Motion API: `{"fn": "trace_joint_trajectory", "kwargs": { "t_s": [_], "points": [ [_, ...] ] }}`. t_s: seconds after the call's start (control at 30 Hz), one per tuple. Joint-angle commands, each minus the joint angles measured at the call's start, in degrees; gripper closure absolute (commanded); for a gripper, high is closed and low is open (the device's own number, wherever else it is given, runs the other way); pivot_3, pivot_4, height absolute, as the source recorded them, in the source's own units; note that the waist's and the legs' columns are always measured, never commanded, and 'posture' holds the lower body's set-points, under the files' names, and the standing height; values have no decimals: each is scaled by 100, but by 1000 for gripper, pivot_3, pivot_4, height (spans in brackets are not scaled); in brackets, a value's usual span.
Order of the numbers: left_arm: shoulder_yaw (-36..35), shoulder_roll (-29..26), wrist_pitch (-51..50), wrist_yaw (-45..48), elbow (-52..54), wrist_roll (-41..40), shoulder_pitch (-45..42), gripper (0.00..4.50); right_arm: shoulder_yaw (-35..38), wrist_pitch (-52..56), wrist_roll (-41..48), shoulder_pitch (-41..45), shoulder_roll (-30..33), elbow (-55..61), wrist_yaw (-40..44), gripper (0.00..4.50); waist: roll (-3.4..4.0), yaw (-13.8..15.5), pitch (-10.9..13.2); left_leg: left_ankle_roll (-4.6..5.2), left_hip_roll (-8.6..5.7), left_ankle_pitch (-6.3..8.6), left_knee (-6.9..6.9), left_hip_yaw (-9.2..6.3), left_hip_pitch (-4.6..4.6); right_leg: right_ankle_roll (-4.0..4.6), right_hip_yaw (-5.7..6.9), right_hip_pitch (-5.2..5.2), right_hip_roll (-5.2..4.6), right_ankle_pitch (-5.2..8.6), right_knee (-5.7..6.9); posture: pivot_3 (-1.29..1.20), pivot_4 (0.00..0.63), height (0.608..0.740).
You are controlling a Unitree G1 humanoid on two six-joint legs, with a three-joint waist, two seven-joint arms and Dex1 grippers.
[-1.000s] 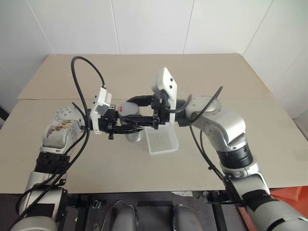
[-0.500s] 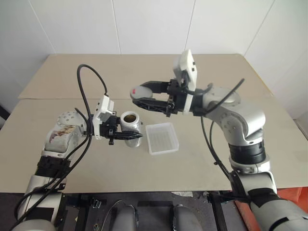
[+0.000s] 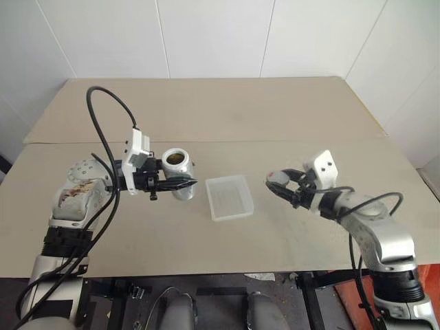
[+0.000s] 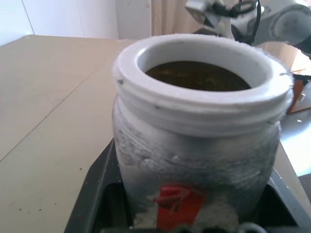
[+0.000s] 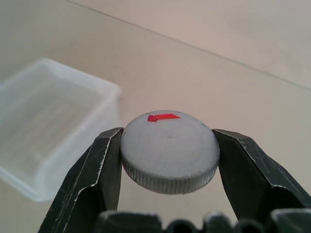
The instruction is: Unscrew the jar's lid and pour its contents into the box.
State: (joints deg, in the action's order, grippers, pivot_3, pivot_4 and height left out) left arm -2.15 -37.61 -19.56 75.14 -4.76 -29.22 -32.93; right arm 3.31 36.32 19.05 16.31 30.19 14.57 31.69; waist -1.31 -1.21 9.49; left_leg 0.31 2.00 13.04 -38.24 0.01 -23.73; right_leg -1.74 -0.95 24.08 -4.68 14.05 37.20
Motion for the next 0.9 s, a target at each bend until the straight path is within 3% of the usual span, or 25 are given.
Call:
{"fn": "trace_joint_trajectory", "kwargs": {
  "t_s": [0.03, 0.13, 0.3, 0.5, 0.63, 0.77, 0.9],
  "points": [
    [-162, -2, 79, -100, 260, -97, 77, 2569, -28, -339, -377, -94, -200, -348, -437, 1733, 0, 8, 0, 0, 0, 0, 0, 0, 0, 0, 0, 0, 0, 0, -1, 0, 150, 740],
    [-172, 12, 76, -184, 319, -110, 125, 2569, -142, -379, -652, -90, -302, -722, -631, 1733, 0, 22, 0, 0, -1, 0, 0, 1, -2, 0, -1, 1, 0, 0, -2, 0, 150, 740],
    [-160, 8, 98, -291, 388, -81, 182, 2569, -104, -383, -600, -145, -249, -793, -436, 130, 0, 32, 0, 0, 0, 0, 0, 0, 0, 0, -1, -4, 0, 0, -2, 0, 150, 740],
    [26, 63, 855, -823, 332, 668, 126, 2569, 67, 93, -92, -189, 448, 205, 350, 36, 1, 47, 1, 0, -1, 0, 0, 0, -4, 0, -1, 0, -1, 0, -4, 0, 150, 740],
    [742, 155, 2752, -2071, -256, 2731, -271, 2569, 265, 1105, 873, 135, 1045, 1144, 940, 36, 1, 80, 1, 0, -2, 0, -1, -1, 2, 1, 2, -11, -1, -2, -7, 0, 150, 740],
    [1932, -178, 5266, -4553, -1375, 6000, -1207, 2569, 282, 2022, 1664, 729, 1335, 1357, 1192, 36, -3, 121, 2, 0, -2, 0, -1, -2, 11, 3, 3, -23, 2, -6, -15, 0, 150, 740],
    [2998, -167, 5937, -6564, -1881, 8307, -2182, 2569, 6, 2200, 1878, 1070, 1572, 1364, 1503, 36, -3, 186, 2, 0, -8, 0, -1, 0, -8, -2, 2, -7, -4, -10, -19, 0, 150, 740]
  ]
}}
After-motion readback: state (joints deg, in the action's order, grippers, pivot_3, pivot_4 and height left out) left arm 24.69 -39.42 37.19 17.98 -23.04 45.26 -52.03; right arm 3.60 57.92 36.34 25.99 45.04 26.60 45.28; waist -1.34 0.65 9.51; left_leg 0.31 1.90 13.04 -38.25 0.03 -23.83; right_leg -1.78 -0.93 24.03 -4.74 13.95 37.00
